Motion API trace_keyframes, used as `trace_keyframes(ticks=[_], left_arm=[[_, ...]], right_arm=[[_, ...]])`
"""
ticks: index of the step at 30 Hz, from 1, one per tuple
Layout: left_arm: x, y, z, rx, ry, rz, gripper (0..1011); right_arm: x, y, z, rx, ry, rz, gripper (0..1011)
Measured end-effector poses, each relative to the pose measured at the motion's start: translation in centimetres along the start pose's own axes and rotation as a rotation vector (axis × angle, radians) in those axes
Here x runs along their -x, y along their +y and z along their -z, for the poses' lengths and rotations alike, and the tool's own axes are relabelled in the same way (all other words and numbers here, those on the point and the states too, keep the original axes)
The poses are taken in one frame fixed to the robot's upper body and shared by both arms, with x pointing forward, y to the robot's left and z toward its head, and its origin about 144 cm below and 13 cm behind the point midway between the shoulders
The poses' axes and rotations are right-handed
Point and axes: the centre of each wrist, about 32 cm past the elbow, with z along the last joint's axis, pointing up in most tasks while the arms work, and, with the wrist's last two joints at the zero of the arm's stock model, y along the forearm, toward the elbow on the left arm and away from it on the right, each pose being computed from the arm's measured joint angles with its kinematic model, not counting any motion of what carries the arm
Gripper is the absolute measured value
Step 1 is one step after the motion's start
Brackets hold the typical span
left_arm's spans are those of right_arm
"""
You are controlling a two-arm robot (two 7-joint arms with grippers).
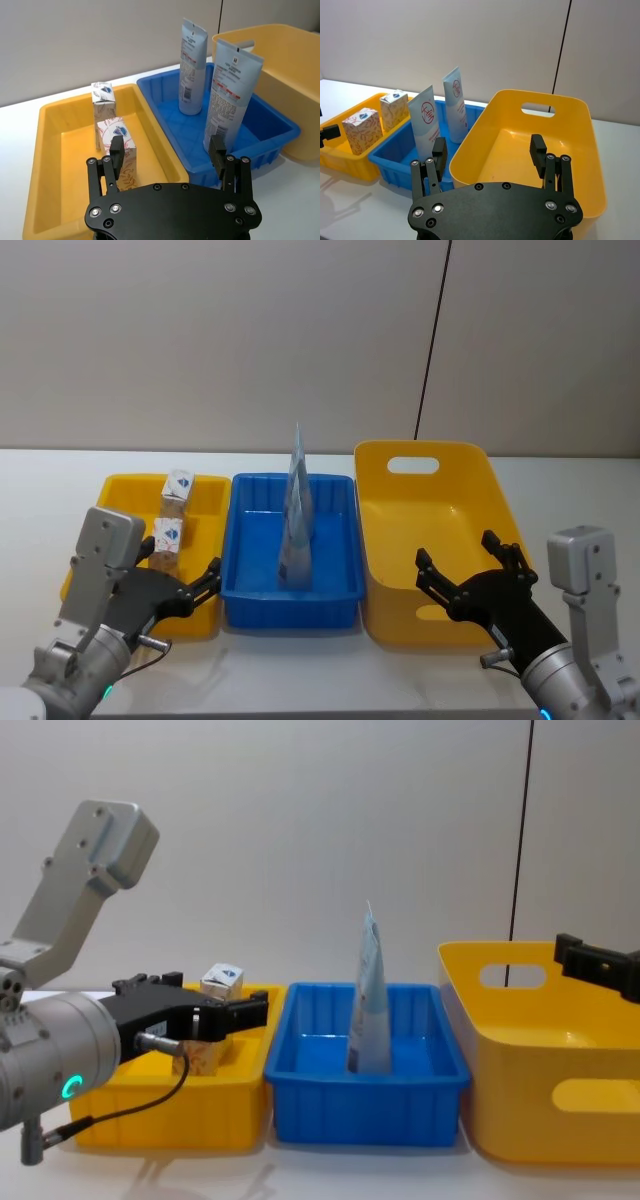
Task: Bimanual collaborative sorting of washing and personal care products
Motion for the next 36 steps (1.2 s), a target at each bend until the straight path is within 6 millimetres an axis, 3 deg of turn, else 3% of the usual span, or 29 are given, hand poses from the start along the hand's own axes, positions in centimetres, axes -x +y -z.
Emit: trace_keyframes(ticks=[22,36], left_arm=[[-1.5,-1.7,-0.9,-0.093,0.005,0.004,1001],[-1.7,-1.8,-0.1,-0.106,0.016,-0.030,1001]], right_arm=[[0.0,0.0,0.0,0.000,0.000,0.000,1000],[0.0,0.0,0.0,0.000,0.000,0.000,1000]])
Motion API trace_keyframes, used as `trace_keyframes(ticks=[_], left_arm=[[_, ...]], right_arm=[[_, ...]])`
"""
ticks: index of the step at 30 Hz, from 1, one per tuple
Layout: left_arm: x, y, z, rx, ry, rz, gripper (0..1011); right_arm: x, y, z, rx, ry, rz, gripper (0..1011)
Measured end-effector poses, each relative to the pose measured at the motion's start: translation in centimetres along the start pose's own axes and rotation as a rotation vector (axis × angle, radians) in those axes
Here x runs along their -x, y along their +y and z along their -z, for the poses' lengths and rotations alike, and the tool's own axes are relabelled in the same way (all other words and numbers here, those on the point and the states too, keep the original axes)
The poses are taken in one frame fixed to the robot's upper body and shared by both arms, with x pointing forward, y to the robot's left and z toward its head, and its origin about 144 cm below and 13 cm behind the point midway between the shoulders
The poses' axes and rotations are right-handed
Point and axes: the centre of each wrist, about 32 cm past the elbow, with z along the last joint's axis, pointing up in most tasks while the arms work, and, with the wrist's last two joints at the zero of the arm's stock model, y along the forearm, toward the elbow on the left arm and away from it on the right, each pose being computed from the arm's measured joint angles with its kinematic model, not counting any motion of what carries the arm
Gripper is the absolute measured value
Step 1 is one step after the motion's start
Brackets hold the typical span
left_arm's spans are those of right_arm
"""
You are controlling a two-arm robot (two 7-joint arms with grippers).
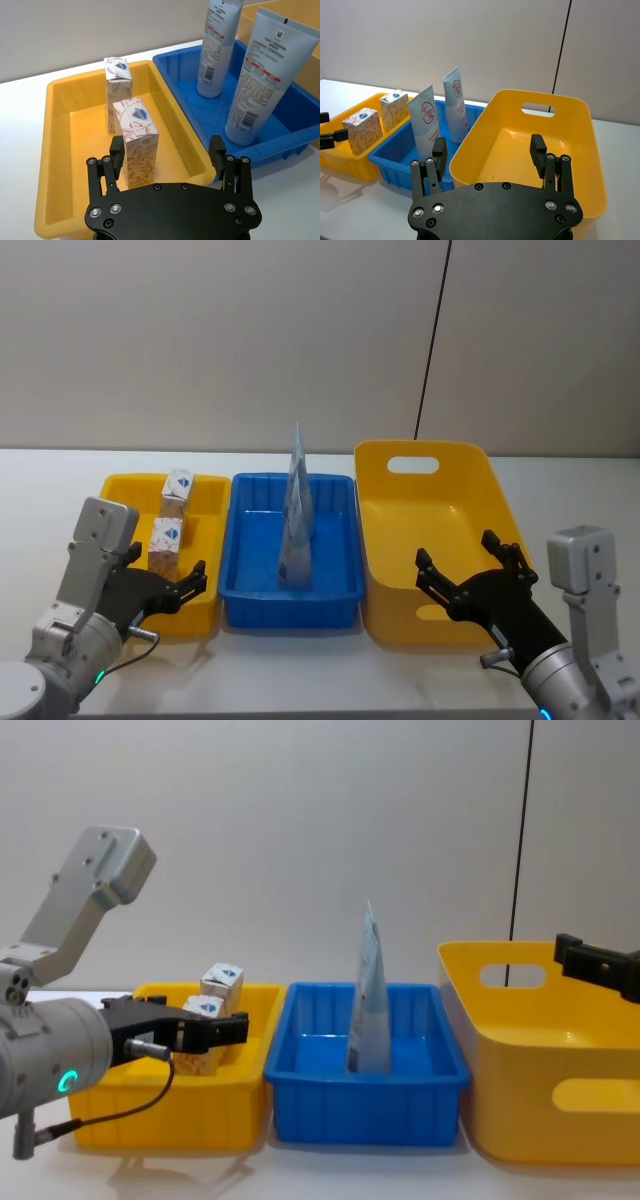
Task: Bimanual collaborative sorting of washing and personal care products
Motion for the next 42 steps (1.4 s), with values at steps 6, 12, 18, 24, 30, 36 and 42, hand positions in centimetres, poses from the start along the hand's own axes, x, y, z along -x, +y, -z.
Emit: trace_keyframes(ticks=[6,12,18,24,30,36,42], left_arm=[[-0.2,-0.6,0.4,-0.004,0.005,0.001,1001],[-0.6,-1.0,0.6,-0.005,0.007,0.002,1001],[-1.1,-1.3,0.8,-0.007,0.006,-0.005,1001],[-1.6,-1.5,0.8,-0.009,0.001,-0.013,1001],[-2.1,-1.7,0.8,-0.014,-0.009,-0.017,1001],[-2.6,-2.1,0.6,-0.031,-0.024,-0.008,1001],[-3.0,-2.9,0.3,-0.051,-0.042,0.016,1001]], right_arm=[[0.0,0.0,0.0,0.000,0.000,0.000,1000],[0.0,0.0,0.0,0.000,0.000,0.000,1000],[0.0,0.0,0.0,0.000,0.000,0.000,1000],[0.0,0.0,0.0,0.000,0.000,0.000,1000],[0.0,0.0,0.0,0.000,0.000,0.000,1000],[0.0,0.0,0.0,0.000,0.000,0.000,1000],[0.0,0.0,0.0,0.000,0.000,0.000,1000]])
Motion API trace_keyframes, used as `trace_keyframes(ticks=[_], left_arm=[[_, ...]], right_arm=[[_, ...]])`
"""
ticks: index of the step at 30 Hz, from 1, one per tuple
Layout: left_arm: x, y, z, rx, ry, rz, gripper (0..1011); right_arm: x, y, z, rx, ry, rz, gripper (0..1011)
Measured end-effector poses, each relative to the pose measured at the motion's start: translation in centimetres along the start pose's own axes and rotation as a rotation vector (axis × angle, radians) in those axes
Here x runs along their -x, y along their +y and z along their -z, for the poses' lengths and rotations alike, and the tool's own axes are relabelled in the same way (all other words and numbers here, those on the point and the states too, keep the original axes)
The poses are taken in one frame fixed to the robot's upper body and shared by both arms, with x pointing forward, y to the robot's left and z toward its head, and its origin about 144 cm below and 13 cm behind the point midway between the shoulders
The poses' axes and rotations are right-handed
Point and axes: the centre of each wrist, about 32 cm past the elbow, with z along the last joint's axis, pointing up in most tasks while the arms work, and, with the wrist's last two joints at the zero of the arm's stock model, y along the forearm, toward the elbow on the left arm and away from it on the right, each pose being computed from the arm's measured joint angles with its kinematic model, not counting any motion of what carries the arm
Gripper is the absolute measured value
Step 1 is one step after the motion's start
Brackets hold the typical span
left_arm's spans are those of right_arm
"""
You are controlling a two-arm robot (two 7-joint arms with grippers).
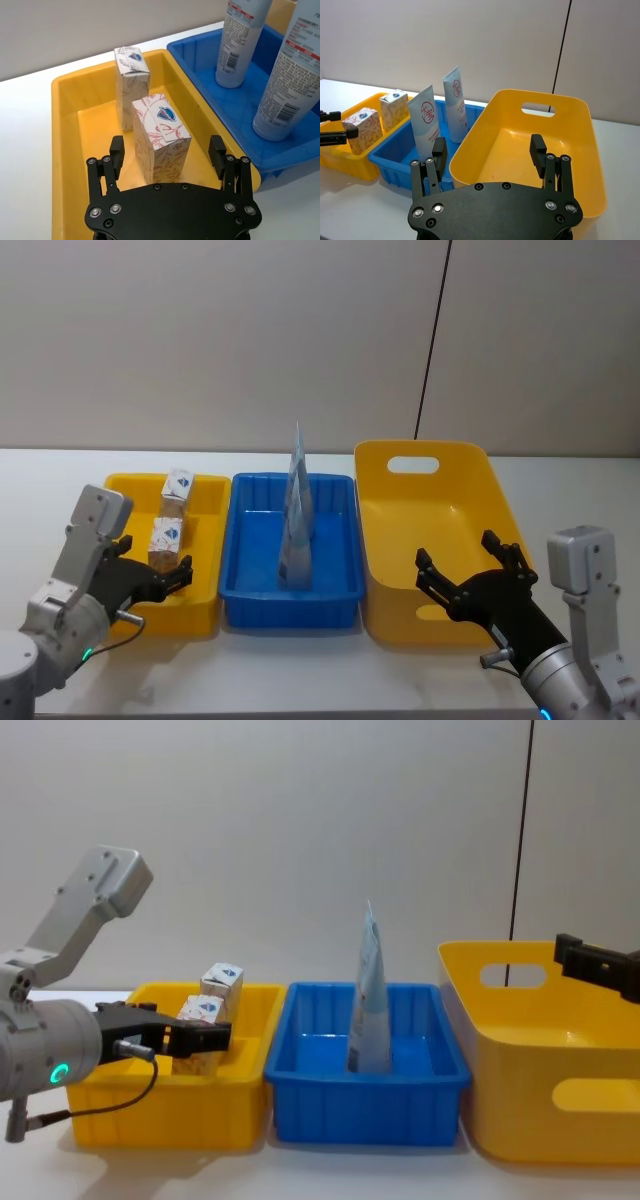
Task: Bimanual collaborative sorting of washing and personal care products
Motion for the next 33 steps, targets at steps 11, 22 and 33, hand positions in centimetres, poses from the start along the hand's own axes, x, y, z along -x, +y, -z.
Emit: trace_keyframes(ticks=[11,22,33], left_arm=[[-0.7,-1.1,-0.3,-0.026,-0.019,0.030,1001],[-1.3,-1.6,-0.1,-0.042,-0.021,0.031,1001],[-1.7,-2.5,0.1,-0.040,-0.014,0.035,1001]], right_arm=[[0.0,0.0,0.0,0.000,0.000,0.000,1000],[0.0,0.0,0.0,0.000,0.000,0.000,1000],[0.0,0.0,0.0,0.000,0.000,0.000,1000]])
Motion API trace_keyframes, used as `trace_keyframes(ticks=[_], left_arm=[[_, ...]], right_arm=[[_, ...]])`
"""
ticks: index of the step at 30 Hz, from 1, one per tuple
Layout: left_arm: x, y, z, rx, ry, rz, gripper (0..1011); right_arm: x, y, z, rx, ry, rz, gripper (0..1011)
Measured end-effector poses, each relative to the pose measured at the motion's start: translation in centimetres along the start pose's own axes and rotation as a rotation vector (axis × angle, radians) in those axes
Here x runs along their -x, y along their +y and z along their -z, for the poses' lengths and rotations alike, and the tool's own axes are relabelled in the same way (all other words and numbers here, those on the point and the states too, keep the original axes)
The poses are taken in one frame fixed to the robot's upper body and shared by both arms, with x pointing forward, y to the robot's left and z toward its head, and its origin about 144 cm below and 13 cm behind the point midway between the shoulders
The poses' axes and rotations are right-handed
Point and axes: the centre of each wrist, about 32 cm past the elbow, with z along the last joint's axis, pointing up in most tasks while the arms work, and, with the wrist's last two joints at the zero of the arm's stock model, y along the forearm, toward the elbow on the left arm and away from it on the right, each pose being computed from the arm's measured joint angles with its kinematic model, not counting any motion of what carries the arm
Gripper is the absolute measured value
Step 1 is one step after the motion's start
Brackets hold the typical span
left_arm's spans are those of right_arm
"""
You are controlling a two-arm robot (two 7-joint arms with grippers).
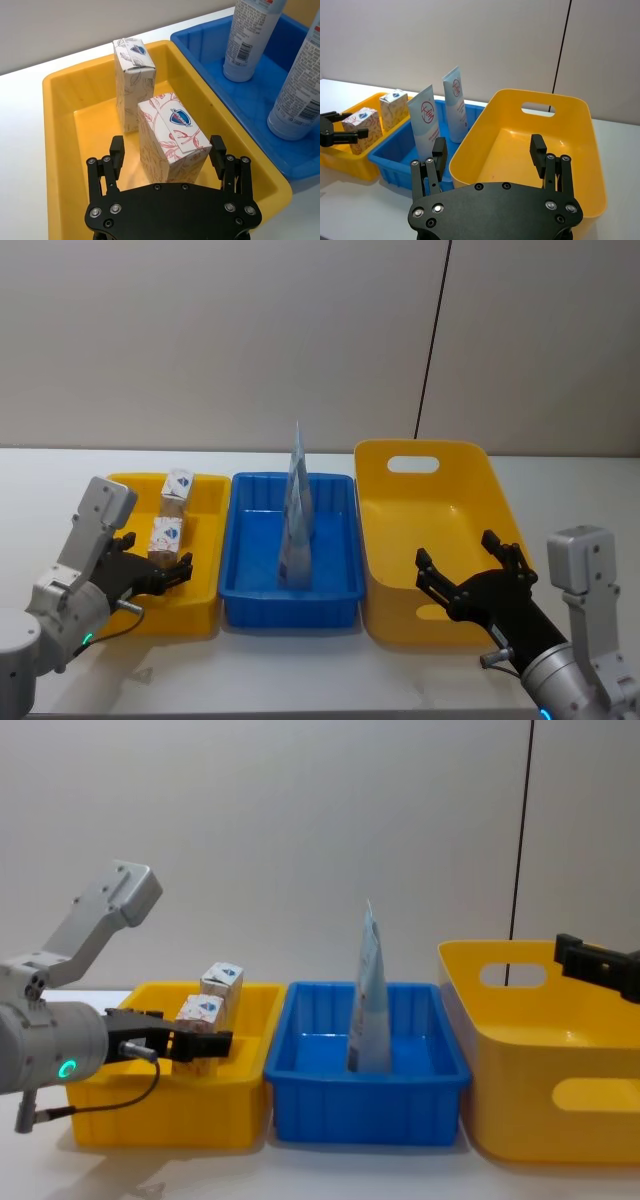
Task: Bimanual collaborative sorting of washing and personal care products
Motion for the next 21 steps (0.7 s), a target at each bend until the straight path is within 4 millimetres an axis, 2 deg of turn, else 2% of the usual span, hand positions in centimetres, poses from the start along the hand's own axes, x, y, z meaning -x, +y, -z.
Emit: trace_keyframes(ticks=[10,16,21], left_arm=[[-0.3,-0.8,0.0,0.003,0.003,0.001,1001],[-0.3,-1.1,0.1,0.004,0.003,-0.001,883],[-0.3,-1.2,0.0,0.004,0.001,-0.002,731]], right_arm=[[0.0,0.0,0.0,0.000,0.000,0.000,1000],[0.0,0.0,0.0,0.000,0.000,0.000,1000],[0.0,0.0,0.0,0.000,0.000,0.000,1000]])
